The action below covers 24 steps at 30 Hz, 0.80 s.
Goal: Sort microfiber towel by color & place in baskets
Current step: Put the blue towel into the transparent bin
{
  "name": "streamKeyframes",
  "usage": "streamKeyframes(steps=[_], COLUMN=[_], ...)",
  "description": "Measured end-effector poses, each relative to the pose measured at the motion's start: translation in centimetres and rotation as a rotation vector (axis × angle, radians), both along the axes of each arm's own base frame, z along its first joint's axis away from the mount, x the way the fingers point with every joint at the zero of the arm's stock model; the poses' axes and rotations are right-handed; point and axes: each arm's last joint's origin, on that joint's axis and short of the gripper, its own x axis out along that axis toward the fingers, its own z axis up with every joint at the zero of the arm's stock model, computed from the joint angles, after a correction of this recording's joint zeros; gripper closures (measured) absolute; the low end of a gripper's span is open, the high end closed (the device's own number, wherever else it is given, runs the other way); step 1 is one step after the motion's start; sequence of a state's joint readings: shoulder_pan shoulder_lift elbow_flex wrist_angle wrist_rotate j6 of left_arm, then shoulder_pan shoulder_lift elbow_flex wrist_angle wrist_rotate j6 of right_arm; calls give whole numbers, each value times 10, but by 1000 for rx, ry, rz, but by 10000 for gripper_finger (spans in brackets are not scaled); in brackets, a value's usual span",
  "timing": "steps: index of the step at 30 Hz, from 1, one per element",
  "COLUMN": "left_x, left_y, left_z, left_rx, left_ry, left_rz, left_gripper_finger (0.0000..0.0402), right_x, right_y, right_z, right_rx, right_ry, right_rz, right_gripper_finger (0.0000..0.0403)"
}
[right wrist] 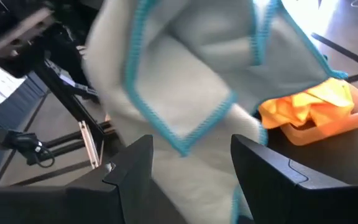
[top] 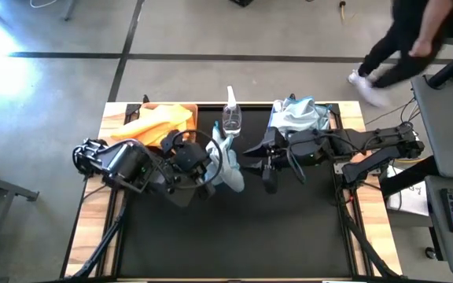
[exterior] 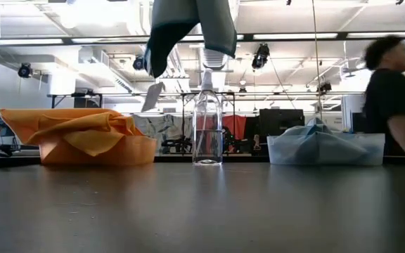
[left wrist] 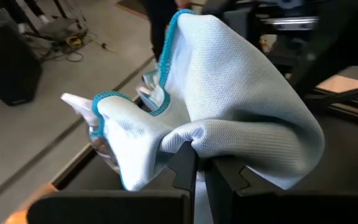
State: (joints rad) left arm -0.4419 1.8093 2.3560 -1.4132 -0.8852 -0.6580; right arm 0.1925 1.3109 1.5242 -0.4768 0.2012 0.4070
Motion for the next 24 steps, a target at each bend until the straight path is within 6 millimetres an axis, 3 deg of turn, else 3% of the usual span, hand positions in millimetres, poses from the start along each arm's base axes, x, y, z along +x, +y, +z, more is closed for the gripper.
streamKeyframes(steps=[12, 24], left_x=[9, 25], left_y=[26, 22], left_z=[2, 19], left_rx=[65, 127], left_ry=[21, -95], left_rz=[64, -48], left_gripper_finger=[400, 400], right_x=[2, 4], right_y=[-2, -4], right_z=[6, 9], right_rx=[-17, -77], right_ry=[-61, -102], right_rz=[-26, -91], right_gripper_finger=[193, 193])
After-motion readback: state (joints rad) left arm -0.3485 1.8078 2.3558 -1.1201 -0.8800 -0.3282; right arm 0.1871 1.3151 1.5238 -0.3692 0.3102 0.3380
